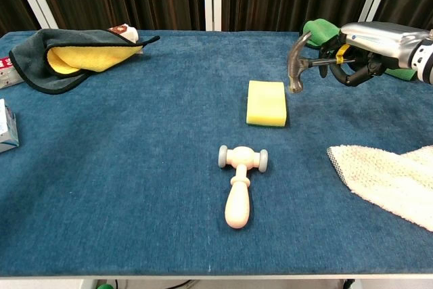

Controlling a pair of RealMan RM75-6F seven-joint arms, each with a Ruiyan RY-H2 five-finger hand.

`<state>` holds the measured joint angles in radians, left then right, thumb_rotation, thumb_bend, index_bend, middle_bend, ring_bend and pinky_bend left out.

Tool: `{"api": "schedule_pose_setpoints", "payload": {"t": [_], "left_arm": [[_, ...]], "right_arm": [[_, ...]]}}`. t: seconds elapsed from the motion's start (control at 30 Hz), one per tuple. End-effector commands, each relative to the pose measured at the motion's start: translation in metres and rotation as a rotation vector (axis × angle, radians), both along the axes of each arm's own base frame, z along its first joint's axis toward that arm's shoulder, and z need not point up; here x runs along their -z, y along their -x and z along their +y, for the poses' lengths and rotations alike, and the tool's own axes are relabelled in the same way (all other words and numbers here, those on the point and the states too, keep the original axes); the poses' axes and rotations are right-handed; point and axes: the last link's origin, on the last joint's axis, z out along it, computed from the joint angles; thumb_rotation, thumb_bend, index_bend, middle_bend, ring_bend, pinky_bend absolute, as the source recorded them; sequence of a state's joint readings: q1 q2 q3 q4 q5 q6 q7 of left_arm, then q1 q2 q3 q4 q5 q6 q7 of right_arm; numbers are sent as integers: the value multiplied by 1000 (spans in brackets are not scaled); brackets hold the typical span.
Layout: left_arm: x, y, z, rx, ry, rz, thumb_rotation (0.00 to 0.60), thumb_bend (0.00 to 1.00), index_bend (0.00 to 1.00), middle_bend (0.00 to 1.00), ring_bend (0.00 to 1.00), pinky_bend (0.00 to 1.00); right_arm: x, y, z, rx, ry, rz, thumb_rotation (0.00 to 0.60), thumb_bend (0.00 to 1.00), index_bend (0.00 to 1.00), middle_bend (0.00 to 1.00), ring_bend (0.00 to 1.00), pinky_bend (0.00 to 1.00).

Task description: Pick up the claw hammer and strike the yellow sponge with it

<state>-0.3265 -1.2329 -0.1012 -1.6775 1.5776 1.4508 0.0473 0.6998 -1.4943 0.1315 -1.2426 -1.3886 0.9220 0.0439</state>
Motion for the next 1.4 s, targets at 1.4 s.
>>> {"api": "schedule_pose_setpoints", "payload": {"t": [1.4], "left_arm": [[4, 14, -1, -23, 7, -18, 600, 123, 284, 176, 81, 107]], "right_arm": [[55, -27, 1, -86, 92, 29, 600, 1000, 1000, 860, 857, 811]]}}
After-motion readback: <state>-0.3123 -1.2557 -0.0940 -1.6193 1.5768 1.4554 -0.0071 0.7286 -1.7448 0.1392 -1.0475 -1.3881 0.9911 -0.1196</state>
